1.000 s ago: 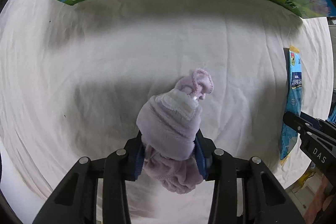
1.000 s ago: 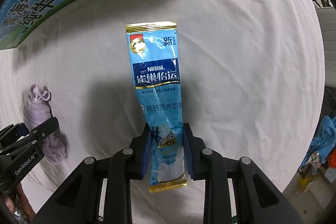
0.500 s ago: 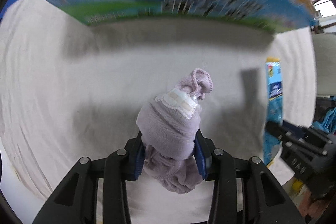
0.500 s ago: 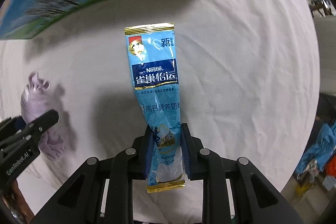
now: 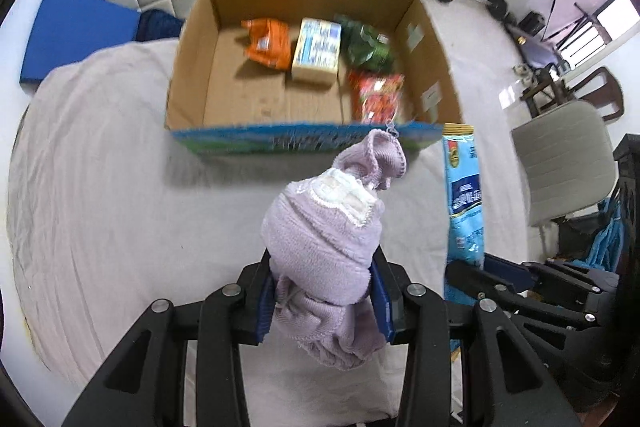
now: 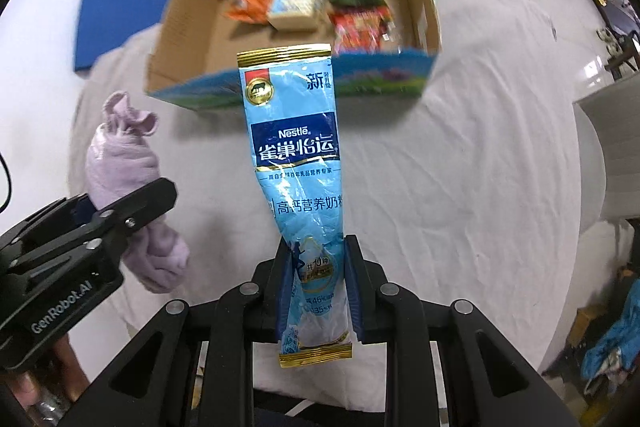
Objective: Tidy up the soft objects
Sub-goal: 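Carry the cloth and sachet into the box and open both grippers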
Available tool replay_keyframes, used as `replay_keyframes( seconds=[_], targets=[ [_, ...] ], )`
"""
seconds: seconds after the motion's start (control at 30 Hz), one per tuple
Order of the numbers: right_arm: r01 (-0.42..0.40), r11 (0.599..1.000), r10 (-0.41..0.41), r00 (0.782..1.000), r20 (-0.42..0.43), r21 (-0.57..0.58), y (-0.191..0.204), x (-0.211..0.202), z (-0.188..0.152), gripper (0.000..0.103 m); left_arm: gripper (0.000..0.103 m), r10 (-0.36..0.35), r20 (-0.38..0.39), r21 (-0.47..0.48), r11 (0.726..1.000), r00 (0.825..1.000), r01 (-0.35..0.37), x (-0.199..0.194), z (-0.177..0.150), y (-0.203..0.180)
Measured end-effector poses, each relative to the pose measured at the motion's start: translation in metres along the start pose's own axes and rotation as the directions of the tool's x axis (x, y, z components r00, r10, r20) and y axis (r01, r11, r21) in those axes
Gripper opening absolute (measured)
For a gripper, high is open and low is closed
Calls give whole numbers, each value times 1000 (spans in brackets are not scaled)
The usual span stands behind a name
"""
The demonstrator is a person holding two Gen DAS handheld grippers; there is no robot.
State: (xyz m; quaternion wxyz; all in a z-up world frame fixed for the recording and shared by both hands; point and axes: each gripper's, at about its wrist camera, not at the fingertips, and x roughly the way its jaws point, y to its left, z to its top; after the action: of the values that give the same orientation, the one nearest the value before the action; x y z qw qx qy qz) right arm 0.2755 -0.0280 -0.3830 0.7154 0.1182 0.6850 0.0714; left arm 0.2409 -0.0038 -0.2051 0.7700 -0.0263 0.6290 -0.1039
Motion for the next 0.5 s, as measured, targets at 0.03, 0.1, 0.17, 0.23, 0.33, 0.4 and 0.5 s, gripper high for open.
replay_keyframes(
  seconds=[0.03,0.1,0.17,0.23,0.33,0.4,0.5],
  targets=[
    [-10,1000,10,1000,7,-2,1,-5,1,25,37,-6,8,-2,1000,1000,6,-4,2,-3],
    [-32,999,33,999,27,-9,1,-17,7,25,37,-15,29,-4,1000,999,15,-9,7,-2],
    [-49,999,50,998,46,-22,8,-28,13,25,37,-12,48,-3,1000,999,12,-13,13,-1],
    [-61,998,62,996,57,-32,15,-35,19,25,37,-16,67,-7,1000,998,16,-18,23,0],
    [-78,996,81,994,70,-43,26,-46,32,25,37,-15,89,-5,1000,996,15,-22,40,2],
    [-92,995,95,993,74,-48,30,-49,44,25,37,-13,107,-7,1000,994,14,-25,53,5],
    [-96,994,100,991,84,-58,38,-52,61,25,37,-11,125,-5,1000,992,12,-26,73,11]
  ],
)
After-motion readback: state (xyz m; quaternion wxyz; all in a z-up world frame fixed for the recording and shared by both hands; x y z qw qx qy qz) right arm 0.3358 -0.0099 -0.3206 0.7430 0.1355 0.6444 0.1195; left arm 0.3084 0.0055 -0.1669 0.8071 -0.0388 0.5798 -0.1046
